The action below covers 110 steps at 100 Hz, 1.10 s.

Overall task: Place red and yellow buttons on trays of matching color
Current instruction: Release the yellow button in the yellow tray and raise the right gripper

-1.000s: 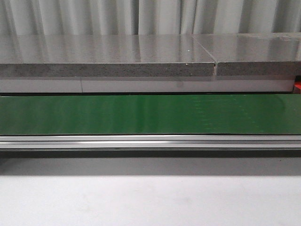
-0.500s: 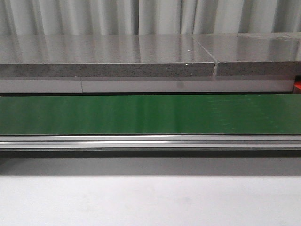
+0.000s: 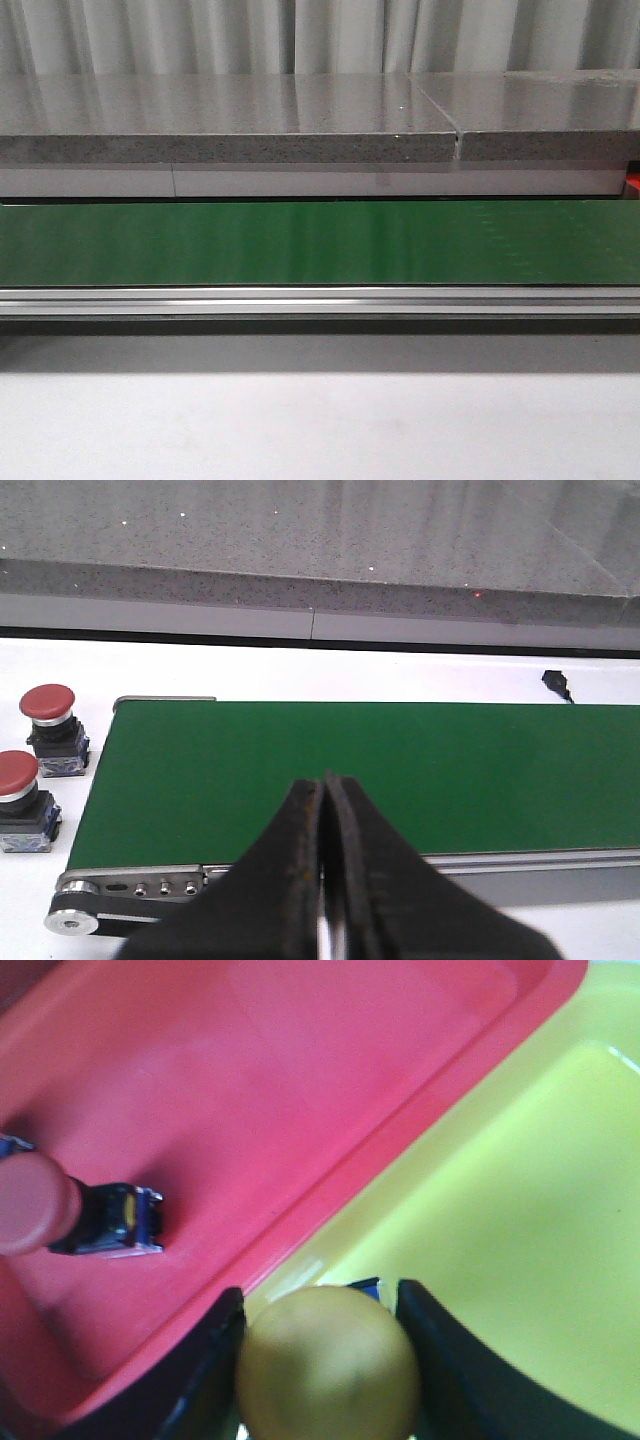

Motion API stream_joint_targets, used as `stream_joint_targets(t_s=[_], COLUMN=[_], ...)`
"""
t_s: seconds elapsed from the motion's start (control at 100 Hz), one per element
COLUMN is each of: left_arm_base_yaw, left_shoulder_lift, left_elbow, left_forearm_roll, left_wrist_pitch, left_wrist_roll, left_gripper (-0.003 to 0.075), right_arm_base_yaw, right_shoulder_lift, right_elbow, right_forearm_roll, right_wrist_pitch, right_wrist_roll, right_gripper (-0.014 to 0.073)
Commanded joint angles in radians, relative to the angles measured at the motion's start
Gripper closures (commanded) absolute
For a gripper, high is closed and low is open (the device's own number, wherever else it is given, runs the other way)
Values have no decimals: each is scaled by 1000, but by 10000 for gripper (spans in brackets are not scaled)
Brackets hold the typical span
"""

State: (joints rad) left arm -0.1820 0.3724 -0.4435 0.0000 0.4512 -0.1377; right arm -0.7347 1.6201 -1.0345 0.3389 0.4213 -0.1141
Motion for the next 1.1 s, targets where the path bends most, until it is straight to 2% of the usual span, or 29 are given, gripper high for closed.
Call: stream_joint_targets(t_s=[0.0,0.55,0.65,0.77,0.85,1.09], left_arm_base_yaw=[-8,-8,-8,-8,-8,-8], left_shoulder_lift=[5,5,5,5,5,5], left_elbow=[-28,-28,-28,-28,-28,-28], left_forearm_roll=[-5,-5,-5,-5,-5,-5], left_wrist_pitch=[-67,-67,-67,-67,-67,-67], left_wrist_roll=[-1,-1,-1,-1,-1,-1], left_gripper=[739,739,739,739,739,739], right_arm_base_yaw=[-5,-5,-5,-5,-5,-5], right_shoulder_lift=[-9,91,93,91,87,46], right_elbow=[-26,-26,-26,-26,-26,-26], right_forearm_roll=[2,1,1,1,2,32], right_wrist_pitch=[-60,-69,-67,-70,-70,-80], right_wrist_roll=[-2,-2,-2,-2,-2,-2], right_gripper=[418,414,344,165,87,82])
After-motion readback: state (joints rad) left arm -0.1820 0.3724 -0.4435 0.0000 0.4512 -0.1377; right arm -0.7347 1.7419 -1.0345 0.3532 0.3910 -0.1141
